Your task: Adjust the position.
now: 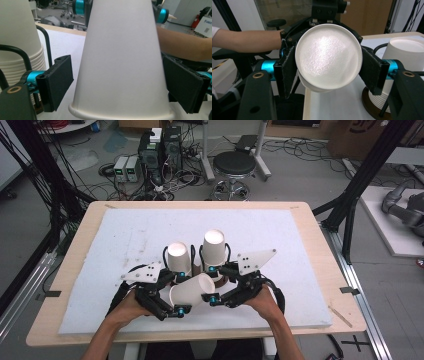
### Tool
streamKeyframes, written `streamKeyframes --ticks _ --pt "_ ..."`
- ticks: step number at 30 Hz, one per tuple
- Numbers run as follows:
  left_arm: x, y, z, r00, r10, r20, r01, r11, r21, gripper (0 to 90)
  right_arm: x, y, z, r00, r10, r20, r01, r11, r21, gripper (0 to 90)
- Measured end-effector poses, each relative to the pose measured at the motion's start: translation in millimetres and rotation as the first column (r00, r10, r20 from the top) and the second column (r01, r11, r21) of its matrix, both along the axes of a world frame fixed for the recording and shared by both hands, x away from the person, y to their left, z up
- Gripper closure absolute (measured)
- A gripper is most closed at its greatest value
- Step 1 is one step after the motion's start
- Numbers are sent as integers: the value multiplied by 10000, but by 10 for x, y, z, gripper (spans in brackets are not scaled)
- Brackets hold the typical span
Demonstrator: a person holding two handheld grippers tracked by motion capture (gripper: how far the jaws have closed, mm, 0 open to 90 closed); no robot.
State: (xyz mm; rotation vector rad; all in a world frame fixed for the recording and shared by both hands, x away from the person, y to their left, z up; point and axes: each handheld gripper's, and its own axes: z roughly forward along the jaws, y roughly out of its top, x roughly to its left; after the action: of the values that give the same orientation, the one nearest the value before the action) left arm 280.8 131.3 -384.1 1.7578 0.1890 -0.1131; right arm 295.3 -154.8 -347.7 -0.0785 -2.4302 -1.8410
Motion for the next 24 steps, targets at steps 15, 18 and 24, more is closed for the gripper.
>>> streamKeyframes --ticks 15,18,24 --pt "-7 -58 -51 9999 -158 -8 158 9996 220 133 -12 1 -3 9999 129 101 -132 9996 254 359" --pt "-7 -62 -55 9998 -217 43 216 9994 280 148 -6 0 -16 9999 96 87 -98 9996 266 360" --pt "-14 -60 -51 9994 -311 175 306 9991 280 221 -10 28 -34 9998 145 117 -147 9996 227 361"
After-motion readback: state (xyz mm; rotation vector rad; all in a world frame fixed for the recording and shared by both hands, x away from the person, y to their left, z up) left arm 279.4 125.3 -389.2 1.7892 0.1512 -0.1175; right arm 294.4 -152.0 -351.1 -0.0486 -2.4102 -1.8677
